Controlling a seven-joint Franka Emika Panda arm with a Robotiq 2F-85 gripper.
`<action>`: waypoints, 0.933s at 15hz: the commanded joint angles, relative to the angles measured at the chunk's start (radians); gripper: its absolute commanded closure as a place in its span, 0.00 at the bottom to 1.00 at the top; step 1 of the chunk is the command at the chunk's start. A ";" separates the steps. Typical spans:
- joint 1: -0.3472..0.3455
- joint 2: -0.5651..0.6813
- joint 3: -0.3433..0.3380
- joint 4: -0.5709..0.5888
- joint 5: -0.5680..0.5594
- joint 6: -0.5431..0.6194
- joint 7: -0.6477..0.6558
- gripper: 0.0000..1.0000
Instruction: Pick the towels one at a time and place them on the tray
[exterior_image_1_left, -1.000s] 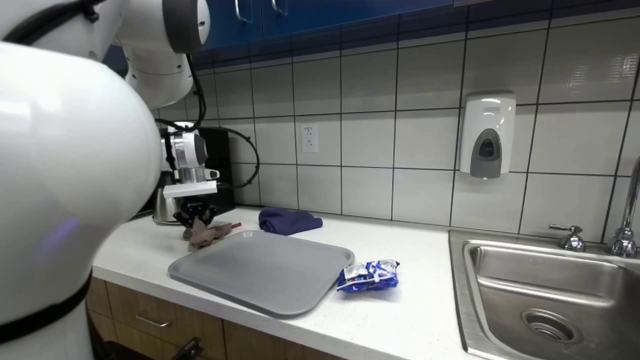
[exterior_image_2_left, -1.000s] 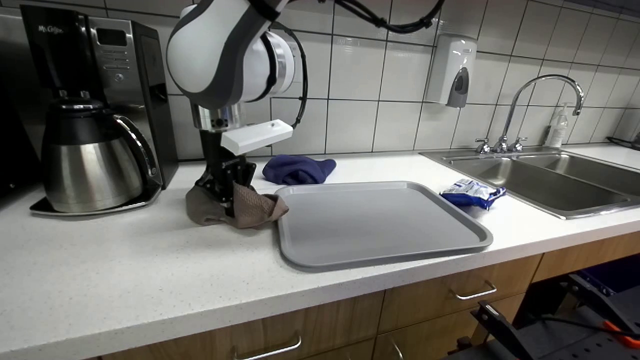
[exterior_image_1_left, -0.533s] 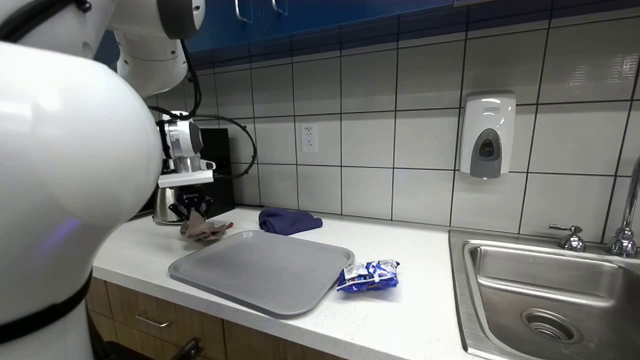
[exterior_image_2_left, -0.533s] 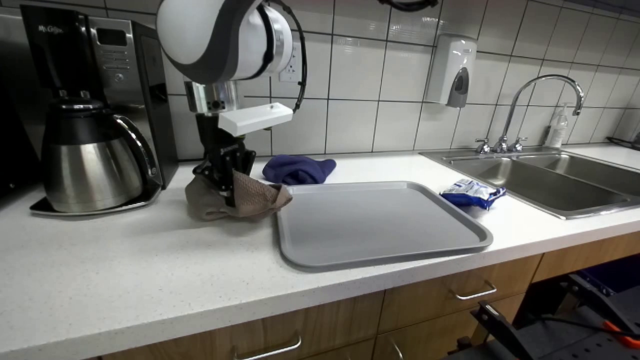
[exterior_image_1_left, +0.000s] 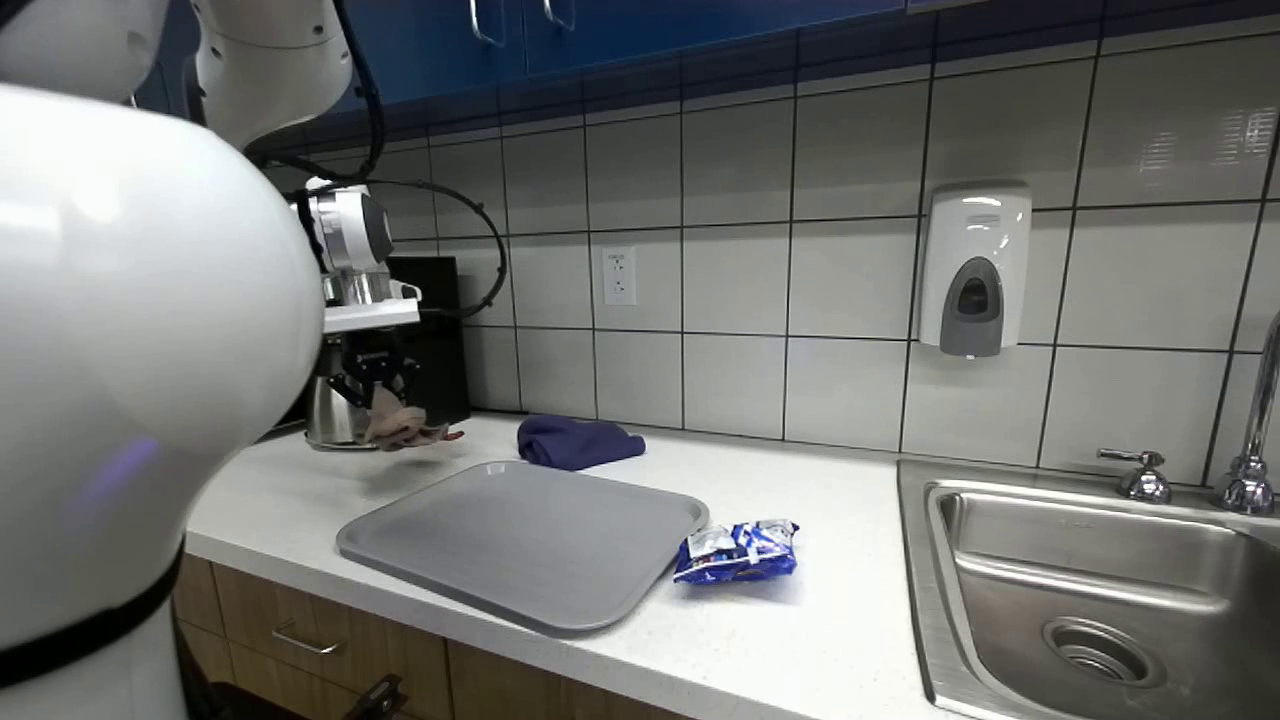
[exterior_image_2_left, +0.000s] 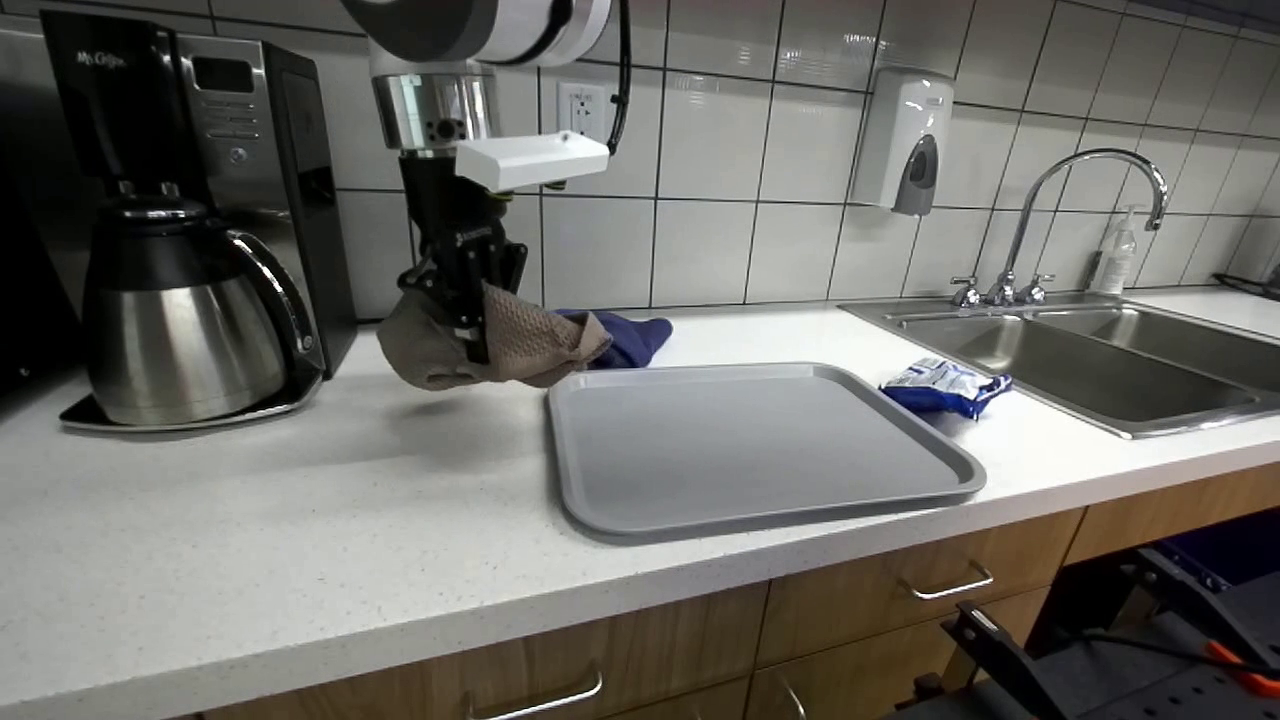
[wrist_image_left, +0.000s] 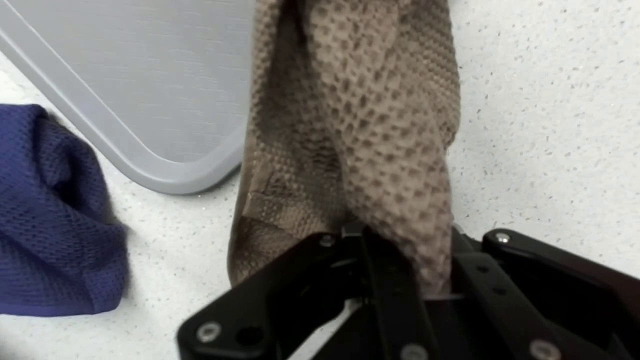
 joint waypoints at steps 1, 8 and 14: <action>-0.028 -0.123 0.029 -0.118 -0.006 -0.019 0.013 0.97; -0.044 -0.200 0.035 -0.260 0.033 0.007 0.128 0.97; -0.084 -0.224 0.023 -0.352 0.081 0.043 0.235 0.97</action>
